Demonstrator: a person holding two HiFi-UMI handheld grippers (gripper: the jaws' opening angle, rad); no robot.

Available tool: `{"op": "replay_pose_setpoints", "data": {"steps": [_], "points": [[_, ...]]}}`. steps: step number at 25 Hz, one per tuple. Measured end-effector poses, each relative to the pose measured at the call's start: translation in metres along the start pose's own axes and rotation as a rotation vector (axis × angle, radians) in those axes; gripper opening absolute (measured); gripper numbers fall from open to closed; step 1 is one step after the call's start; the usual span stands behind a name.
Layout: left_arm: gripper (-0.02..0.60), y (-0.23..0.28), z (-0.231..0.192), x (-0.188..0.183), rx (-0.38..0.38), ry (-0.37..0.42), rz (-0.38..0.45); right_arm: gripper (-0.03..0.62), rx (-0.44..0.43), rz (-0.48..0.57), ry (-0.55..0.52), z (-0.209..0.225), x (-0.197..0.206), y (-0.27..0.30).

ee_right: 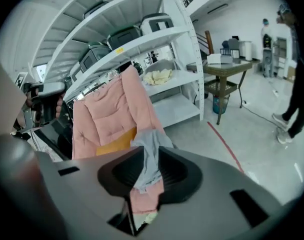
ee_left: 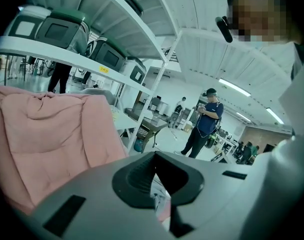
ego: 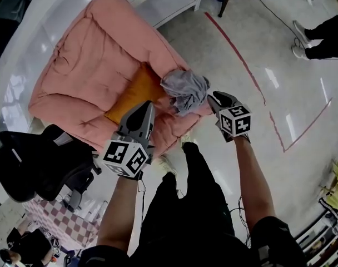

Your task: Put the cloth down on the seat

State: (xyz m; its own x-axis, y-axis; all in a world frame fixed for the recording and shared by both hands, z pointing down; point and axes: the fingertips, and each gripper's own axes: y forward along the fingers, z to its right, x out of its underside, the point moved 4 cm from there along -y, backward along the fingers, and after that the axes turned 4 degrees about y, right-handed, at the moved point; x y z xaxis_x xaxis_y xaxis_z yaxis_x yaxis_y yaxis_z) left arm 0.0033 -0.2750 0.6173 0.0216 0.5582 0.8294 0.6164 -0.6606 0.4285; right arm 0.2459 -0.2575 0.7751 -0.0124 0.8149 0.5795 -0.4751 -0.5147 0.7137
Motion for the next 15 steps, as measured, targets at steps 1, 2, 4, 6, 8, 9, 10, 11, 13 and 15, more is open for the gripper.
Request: {"op": "replay_pose_setpoints", "data": {"steps": [1,2,4,6,8,9,10,11,13,15], "points": [[0.005,-0.005,0.003,-0.001,0.004,0.001,0.005,0.068,0.016,0.029,-0.005,-0.006,-0.006,-0.01],[0.005,-0.011,0.006,-0.003,0.01,0.003,0.01,0.044,0.03,0.059,-0.007,-0.014,-0.012,-0.019],[0.005,-0.024,0.012,-0.007,0.022,0.013,0.015,0.026,0.039,0.12,-0.001,-0.033,-0.023,-0.038],[0.005,-0.041,0.021,-0.011,0.031,0.023,0.014,0.02,0.034,0.177,0.008,-0.056,-0.031,-0.059],[0.005,-0.06,0.028,-0.015,0.03,0.022,0.016,0.017,0.035,0.225,0.003,-0.077,-0.039,-0.082],[0.005,-0.07,0.031,-0.018,0.025,0.017,0.02,0.015,0.038,0.246,-0.004,-0.088,-0.043,-0.093],[0.005,-0.08,0.033,-0.022,0.02,0.014,0.025,0.015,0.039,0.266,-0.013,-0.099,-0.048,-0.104],[0.005,-0.09,0.035,-0.026,0.015,0.013,0.032,0.014,0.038,0.284,-0.024,-0.11,-0.052,-0.115],[0.005,-0.11,0.038,-0.036,0.005,0.021,0.042,0.012,0.034,0.323,-0.046,-0.132,-0.062,-0.135],[0.005,-0.128,0.043,-0.047,-0.003,0.034,0.055,0.011,0.024,0.367,-0.063,-0.154,-0.073,-0.154]]}}
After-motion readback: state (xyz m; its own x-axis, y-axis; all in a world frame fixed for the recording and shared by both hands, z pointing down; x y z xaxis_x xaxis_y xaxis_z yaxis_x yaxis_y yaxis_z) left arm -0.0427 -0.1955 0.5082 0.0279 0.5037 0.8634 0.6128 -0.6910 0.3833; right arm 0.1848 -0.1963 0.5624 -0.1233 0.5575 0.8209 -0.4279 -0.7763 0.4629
